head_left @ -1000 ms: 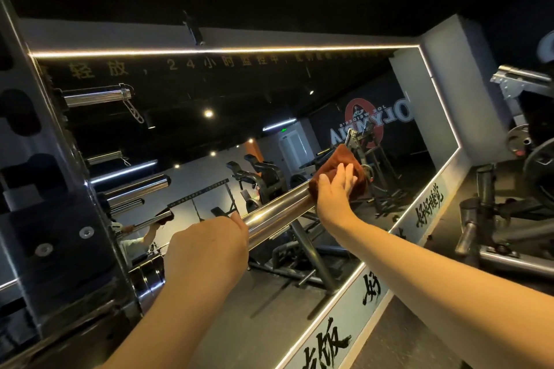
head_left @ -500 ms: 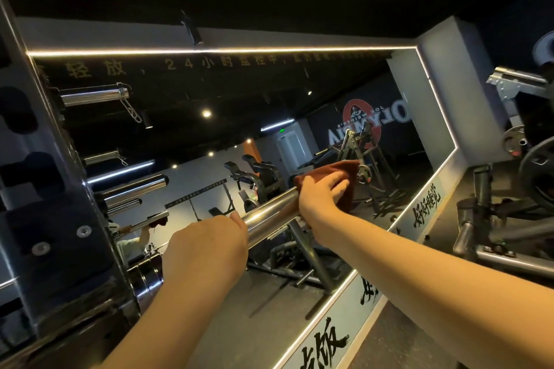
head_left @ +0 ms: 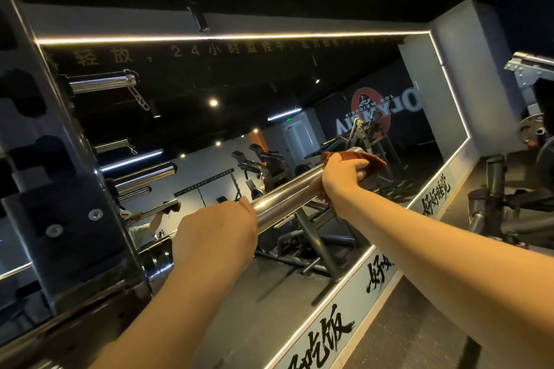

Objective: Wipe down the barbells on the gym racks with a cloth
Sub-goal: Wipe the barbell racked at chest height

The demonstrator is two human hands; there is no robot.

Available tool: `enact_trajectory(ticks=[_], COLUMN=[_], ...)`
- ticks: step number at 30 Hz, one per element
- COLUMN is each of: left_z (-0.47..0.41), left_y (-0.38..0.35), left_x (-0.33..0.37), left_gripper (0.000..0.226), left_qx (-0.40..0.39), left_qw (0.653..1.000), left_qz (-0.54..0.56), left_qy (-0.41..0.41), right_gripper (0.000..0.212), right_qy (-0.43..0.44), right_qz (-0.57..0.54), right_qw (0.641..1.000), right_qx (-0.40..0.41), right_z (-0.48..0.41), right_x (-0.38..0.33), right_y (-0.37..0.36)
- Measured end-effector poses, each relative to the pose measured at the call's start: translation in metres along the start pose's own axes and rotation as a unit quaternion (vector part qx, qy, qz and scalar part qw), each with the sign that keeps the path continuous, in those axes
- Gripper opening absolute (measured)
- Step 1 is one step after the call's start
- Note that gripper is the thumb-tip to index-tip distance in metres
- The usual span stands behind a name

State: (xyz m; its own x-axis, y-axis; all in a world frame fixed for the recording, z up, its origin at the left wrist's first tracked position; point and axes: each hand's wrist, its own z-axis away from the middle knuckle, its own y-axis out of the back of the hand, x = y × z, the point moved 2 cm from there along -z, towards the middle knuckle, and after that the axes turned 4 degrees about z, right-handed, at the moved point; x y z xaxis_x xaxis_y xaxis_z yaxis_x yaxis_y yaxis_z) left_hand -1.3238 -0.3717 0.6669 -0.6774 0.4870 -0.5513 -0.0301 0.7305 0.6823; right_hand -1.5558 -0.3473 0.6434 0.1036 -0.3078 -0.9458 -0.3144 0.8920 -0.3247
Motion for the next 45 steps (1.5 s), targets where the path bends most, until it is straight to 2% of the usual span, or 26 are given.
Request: enact_trajectory(ticks=[4,8,10,12,16,18,22,25,26,28,30,33,36,40,43,45], left_z=[-0.002,0.000,0.001,0.006,0.021,0.027,0.049,0.057,0.057,0.053,0.052,0.056,0.057,0.056,0.054,0.053], left_y=[-0.002,-0.004,-0.004,0.000,0.008,0.013,0.017,0.013,0.012,0.010,0.009,0.010,0.009,0.008,0.008,0.008], left_x=[0.000,0.001,0.000,-0.002,-0.006,-0.020,-0.051,-0.058,-0.056,-0.052,-0.052,-0.051,-0.051,-0.051,-0.052,-0.053], left_gripper=[0.036,0.032,0.030,0.039,0.028,0.025,0.022,0.027,0.027,0.024,0.023,0.022,0.025,0.019,0.019,0.015], left_qx=[0.014,0.029,0.033,0.036,0.032,0.022,0.006,0.018,0.020,0.016,0.017,0.023,0.030,0.041,0.050,0.043], left_qw=[0.998,0.996,0.993,0.992,0.999,0.998,1.000,0.998,0.998,0.999,1.000,1.000,0.999,0.999,0.999,0.999], left_qz=[0.038,0.077,0.101,0.097,0.042,0.055,0.005,-0.004,-0.008,0.002,0.013,-0.006,-0.011,-0.003,0.007,0.022], left_qy=[0.042,0.043,0.055,0.072,0.005,-0.013,-0.029,-0.057,-0.060,-0.043,-0.017,-0.011,-0.021,-0.016,-0.015,-0.009], right_gripper=[0.075,0.070,0.059,0.041,0.027,0.025,0.020,0.030,0.033,0.033,0.032,0.034,0.034,0.035,0.042,0.044], right_qy=[0.127,0.244,0.284,0.325,0.347,0.360,0.350,0.322,0.332,0.393,0.446,0.474,0.478,0.478,0.534,0.542], right_qz=[0.067,0.149,0.203,0.235,0.300,0.327,0.343,0.361,0.379,0.414,0.398,0.387,0.412,0.395,0.386,0.376], right_qw=[0.988,0.948,0.929,0.910,0.880,0.864,0.864,0.868,0.855,0.810,0.785,0.768,0.758,0.772,0.738,0.730], right_qx=[-0.060,-0.138,-0.125,-0.106,-0.124,-0.128,-0.117,-0.114,-0.119,-0.137,-0.161,-0.189,-0.166,-0.135,-0.147,-0.178], right_z=[0.076,0.134,0.123,0.104,0.080,0.076,0.078,0.106,0.120,0.148,0.159,0.144,0.139,0.165,0.170,0.159], right_x=[0.020,0.040,0.035,0.028,0.018,0.016,0.014,0.011,0.013,0.020,0.024,0.020,0.017,0.032,0.044,0.038], right_y=[-0.018,-0.037,-0.037,-0.031,-0.017,-0.013,-0.012,-0.027,-0.036,-0.051,-0.050,-0.034,-0.035,-0.045,-0.039,-0.034])
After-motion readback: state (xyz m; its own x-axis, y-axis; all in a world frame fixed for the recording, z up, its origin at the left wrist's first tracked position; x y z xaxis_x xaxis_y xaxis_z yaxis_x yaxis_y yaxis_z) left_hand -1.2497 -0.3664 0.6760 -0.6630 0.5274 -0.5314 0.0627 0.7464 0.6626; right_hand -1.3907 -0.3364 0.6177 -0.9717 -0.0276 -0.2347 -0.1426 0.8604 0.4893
